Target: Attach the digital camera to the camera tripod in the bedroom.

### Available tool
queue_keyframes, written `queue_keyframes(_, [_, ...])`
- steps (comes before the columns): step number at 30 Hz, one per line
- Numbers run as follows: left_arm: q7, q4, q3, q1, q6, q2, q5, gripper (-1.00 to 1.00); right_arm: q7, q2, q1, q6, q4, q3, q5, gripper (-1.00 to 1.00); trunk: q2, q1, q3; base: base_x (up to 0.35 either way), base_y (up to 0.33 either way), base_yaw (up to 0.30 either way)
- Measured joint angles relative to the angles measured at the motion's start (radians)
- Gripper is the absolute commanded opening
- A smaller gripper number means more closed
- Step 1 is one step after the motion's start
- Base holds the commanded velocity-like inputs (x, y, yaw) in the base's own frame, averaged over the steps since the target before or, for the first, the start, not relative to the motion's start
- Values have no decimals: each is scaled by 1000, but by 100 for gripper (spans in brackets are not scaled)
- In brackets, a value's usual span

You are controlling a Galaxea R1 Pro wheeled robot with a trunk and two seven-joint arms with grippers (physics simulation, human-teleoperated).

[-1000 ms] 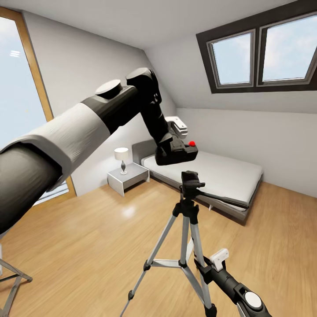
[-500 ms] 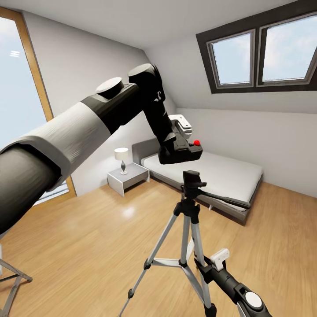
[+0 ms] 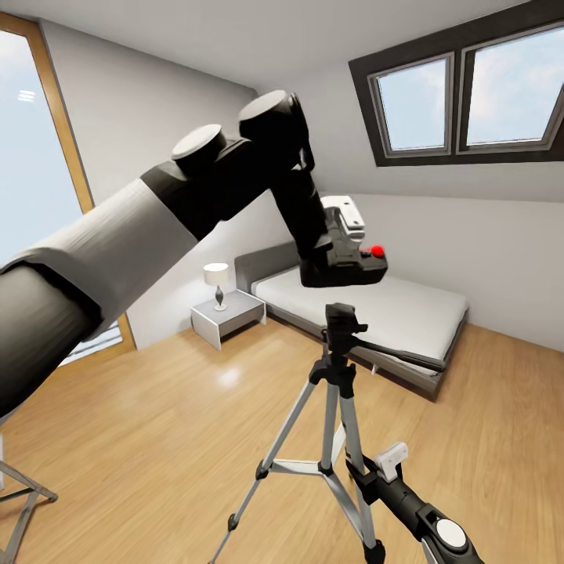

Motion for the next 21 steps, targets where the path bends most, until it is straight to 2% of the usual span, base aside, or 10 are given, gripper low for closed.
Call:
queue_keyframes(4, [0,-55,-2,0,3,0,-1,-100,0,0,0,1,-1,1,1,-100,0,0,0,0,0,0])
queue_keyframes(8, [0,-64,-6,0,4,0,-1,-100,-1,0,0,1,-2,1,2,-100,0,0,0,0,0,0])
queue_keyframes(17, [0,-12,-33,0,6,0,-1,-100,0,0,0,2,-2,2,3,-100,0,0,0,0,0,0])
queue_keyframes(21, [0,17,-35,0,7,0,-2,-100,-14,0,0,1,-2,18,5,-100,0,0,0,0,0,0])
